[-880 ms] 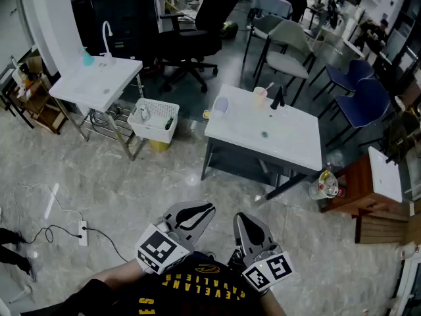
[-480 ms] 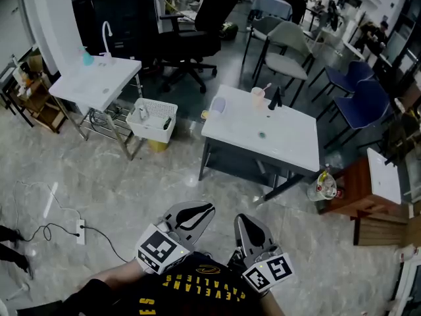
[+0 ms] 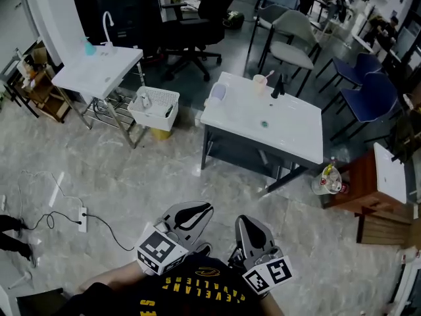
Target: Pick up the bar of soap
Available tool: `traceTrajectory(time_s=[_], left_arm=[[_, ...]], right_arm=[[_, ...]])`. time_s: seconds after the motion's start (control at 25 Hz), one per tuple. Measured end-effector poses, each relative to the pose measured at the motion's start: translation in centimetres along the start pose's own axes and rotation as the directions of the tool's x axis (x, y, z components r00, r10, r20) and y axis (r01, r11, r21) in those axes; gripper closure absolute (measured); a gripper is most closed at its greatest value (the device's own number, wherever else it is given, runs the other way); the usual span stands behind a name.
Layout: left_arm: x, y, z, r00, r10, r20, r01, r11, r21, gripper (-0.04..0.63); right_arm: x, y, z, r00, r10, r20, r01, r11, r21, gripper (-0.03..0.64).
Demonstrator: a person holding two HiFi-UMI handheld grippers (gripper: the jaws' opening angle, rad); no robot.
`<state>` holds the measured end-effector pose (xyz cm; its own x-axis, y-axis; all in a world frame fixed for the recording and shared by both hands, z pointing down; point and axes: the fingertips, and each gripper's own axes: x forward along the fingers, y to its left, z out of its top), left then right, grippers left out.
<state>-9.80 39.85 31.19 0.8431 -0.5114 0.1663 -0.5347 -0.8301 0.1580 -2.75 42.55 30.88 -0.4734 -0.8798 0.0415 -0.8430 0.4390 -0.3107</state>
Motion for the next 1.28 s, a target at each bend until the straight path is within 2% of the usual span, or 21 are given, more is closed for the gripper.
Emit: traceTrajectory(time_s=[0.2, 0.4, 0.56, 0.72, 0.88, 1.08, 1.28], left_arm=[[0.1, 0.8, -0.7, 0.999, 0.048, -0.025, -0.049, 0.998, -0.04, 0.575], [1.5, 2.6, -1.0, 0.998, 0.048, -0.038, -0.051, 0.996, -0.069, 0.575], [3.2, 4.3, -0.6, 0.999, 0.018, -0.031, -0.021, 0.995, -0.093, 0.575], [5.5, 9.3, 2.4, 0.999, 0.015, 0.03, -0.013, 0.997, -0.076, 0.575], [7.2, 12.8, 3.1, 0.999, -0.035, 0.02, 0.037, 0.992, -0.12, 0.575], [9.8, 16.4, 3.3, 0.996, -0.086, -0.002, 0.084, 0.984, -0.158, 0.575], [11.4, 20.2, 3.2, 0.995, -0.097, -0.002, 0.095, 0.979, -0.182, 0.575]], right_arm=[[0.5, -0.6, -0.7, 1.0, 0.012, -0.016, -0.012, 0.999, 0.039, 0.609], [2.2, -1.6, -1.1, 0.999, 0.011, -0.042, -0.009, 0.998, 0.055, 0.609], [3.6, -3.3, -0.9, 0.998, -0.036, -0.058, 0.039, 0.998, 0.047, 0.609], [8.6, -5.8, 1.3, 0.997, -0.07, -0.036, 0.07, 0.998, 0.005, 0.609], [11.4, -6.8, 1.5, 0.985, -0.157, -0.069, 0.158, 0.987, 0.001, 0.609], [14.9, -8.6, 1.9, 0.971, -0.218, -0.103, 0.219, 0.976, 0.003, 0.609], [18.1, -9.8, 1.9, 0.961, -0.249, -0.12, 0.25, 0.968, -0.005, 0.609]])
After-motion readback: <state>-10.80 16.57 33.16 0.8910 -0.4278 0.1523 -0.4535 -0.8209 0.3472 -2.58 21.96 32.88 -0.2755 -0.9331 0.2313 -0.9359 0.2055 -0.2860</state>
